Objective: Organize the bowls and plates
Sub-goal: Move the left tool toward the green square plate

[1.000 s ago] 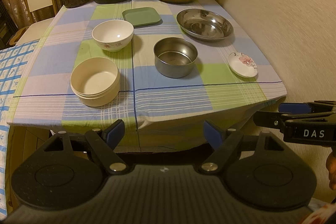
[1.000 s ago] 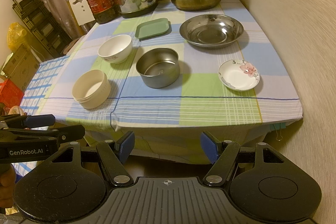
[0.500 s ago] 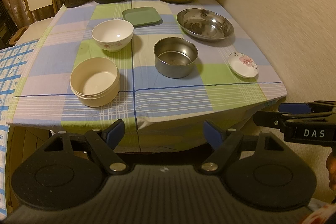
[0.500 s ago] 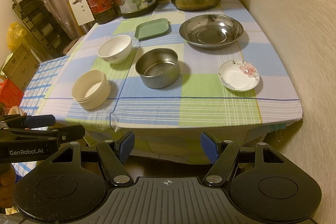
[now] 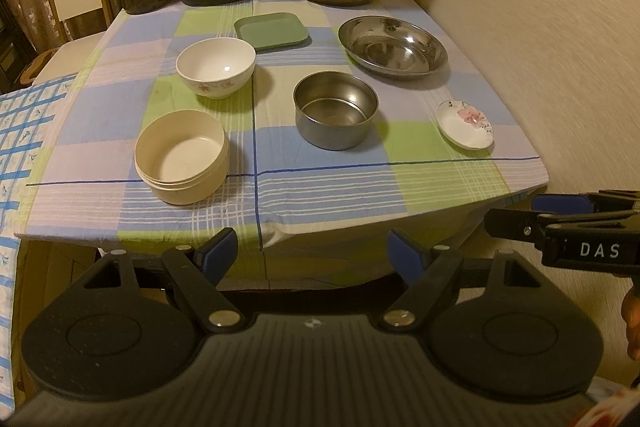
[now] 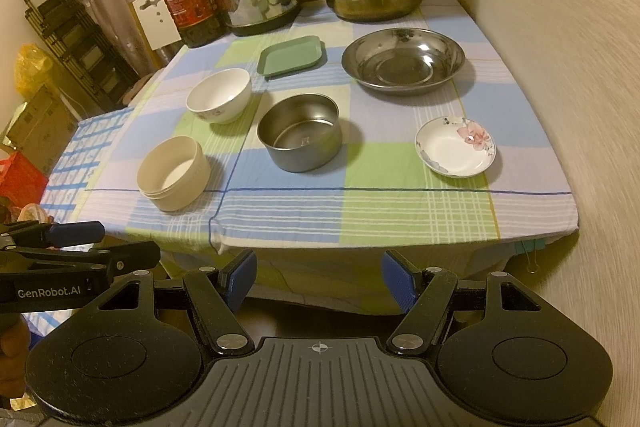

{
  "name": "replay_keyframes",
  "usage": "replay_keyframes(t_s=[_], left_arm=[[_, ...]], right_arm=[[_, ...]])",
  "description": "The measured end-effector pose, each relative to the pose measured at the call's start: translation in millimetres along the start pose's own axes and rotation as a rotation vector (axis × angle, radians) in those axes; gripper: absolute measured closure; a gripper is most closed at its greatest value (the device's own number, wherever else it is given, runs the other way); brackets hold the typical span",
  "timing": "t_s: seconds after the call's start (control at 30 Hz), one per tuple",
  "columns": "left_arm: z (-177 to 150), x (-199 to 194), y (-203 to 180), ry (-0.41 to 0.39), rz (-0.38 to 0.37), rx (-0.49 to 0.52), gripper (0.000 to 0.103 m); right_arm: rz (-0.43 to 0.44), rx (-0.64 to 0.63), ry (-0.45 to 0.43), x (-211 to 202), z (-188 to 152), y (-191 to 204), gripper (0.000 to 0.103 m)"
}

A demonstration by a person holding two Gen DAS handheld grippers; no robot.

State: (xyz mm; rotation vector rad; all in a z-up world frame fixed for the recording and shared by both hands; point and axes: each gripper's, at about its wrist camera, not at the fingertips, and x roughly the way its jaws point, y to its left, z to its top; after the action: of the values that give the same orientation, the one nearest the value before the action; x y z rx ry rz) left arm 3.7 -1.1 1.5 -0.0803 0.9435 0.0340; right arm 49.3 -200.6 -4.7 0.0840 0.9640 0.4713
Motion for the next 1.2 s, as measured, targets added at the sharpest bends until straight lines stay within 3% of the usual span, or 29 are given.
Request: replay_keyframes(t_s=[0.37,0.63,0.87,1.2], left_arm=[[8.4,9.2,6.1,0.019,-0.016,-0.03,0.022],[39.8,25.9,28.4,0.005,0.0,-0.064,0.022],[89.3,62.0,57.1,-0.02,-0.01,-0.064,0.023],[192.5,140.5,105.2,-0.043,-0.007,-0.058,0.025]], right_arm=[[0.012,0.053,-0.036,2.1,9.3,-20.8,0.034],[0.01,0.132,-0.123,13.2,40.9,-46.0,0.034],[-0.026,0.14,-0.157,40.4,82.8,-64.8,0.034],[-0.011,0.158,-0.159,107.4,167.1,-81.1,0.034]])
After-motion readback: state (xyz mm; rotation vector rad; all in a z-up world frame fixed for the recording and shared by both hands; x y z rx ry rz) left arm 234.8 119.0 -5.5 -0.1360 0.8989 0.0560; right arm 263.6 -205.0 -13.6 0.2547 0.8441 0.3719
